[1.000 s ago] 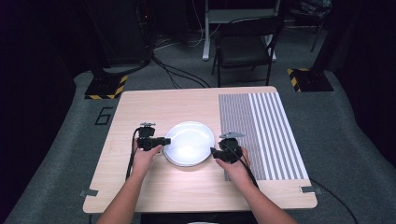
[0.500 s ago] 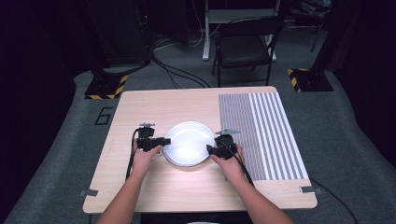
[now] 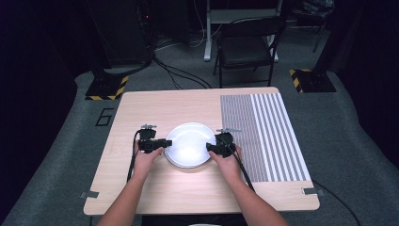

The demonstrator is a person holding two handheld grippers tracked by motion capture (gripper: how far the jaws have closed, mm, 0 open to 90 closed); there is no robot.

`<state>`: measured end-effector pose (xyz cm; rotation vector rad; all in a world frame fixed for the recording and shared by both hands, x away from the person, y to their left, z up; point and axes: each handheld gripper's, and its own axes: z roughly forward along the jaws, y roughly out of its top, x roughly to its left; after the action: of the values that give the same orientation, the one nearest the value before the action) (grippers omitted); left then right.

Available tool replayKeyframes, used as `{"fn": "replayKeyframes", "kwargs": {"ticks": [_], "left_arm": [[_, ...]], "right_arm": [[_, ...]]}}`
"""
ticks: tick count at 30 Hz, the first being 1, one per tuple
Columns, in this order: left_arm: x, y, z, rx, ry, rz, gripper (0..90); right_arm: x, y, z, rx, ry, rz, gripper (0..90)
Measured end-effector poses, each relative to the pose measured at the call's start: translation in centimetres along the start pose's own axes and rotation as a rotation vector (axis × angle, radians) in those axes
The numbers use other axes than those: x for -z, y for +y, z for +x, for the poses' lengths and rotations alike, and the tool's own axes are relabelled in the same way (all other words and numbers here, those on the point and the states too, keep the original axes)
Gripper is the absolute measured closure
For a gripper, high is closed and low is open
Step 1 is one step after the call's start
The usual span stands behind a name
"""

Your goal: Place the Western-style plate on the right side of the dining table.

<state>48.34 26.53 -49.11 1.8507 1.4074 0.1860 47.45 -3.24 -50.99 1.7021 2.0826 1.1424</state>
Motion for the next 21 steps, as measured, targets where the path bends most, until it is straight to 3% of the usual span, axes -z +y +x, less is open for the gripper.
{"fn": "replayKeyframes", "kwargs": {"ticks": [10, 21], "left_arm": [[0.04, -0.06, -0.03, -0.001, 0.000, -0.002, 59.0], [0.08, -0.15, -0.15, -0.007, 0.009, 0.000, 60.6]], "right_arm": [[-0.10, -0.12, 0.36, -0.055, -0.015, -0.012, 55.6], [0.00, 0.10, 0.42, -0.081, -0.028, -0.001, 58.6]]}}
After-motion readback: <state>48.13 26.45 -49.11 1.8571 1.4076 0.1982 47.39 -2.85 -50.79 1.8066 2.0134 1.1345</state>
